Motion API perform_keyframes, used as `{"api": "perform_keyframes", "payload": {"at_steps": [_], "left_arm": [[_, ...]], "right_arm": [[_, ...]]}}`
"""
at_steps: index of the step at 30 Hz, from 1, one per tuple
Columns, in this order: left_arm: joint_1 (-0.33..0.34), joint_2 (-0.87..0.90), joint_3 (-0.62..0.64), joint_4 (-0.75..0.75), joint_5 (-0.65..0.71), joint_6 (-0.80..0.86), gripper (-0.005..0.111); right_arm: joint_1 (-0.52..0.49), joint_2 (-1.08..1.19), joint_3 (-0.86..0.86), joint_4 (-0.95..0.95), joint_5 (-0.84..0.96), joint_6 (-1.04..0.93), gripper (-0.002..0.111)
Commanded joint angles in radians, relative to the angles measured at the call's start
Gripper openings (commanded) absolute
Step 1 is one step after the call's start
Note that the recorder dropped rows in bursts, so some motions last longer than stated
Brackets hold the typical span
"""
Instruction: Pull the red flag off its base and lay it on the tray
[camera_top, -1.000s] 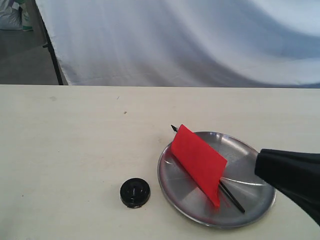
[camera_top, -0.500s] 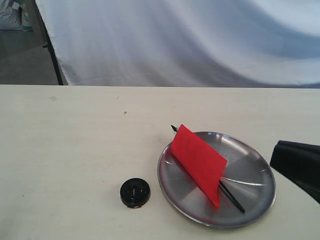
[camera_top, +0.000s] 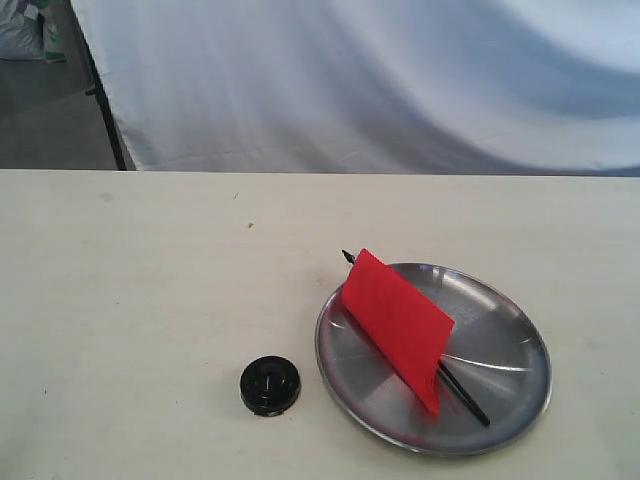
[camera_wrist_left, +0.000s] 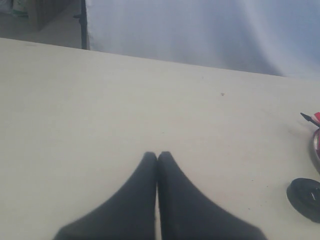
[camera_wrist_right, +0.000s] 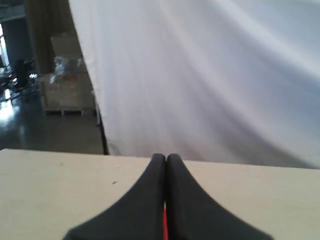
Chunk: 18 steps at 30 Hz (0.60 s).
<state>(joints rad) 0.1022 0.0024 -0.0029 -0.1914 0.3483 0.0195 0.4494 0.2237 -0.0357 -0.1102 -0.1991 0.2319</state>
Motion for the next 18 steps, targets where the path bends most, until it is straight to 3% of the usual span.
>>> {"api": "perform_keyframes", "payload": {"at_steps": [1,11,18], "left_arm": [[0.001,-0.002,0.003,0.003,-0.001,0.006,0.0],[0.001,-0.002,0.003,0.003,-0.001,0.006,0.0],[0.001,-0.002,0.003,0.003,-0.001,0.006,0.0]], "right_arm": [[-0.102,-0.148,0.036,0.004,-0.009,0.015,0.0],[-0.228,-0.224,0.036,0.034,0.353,0.021,0.0],[-0.235,-0.224,0.036,0.03,0.551,0.005,0.0]]}}
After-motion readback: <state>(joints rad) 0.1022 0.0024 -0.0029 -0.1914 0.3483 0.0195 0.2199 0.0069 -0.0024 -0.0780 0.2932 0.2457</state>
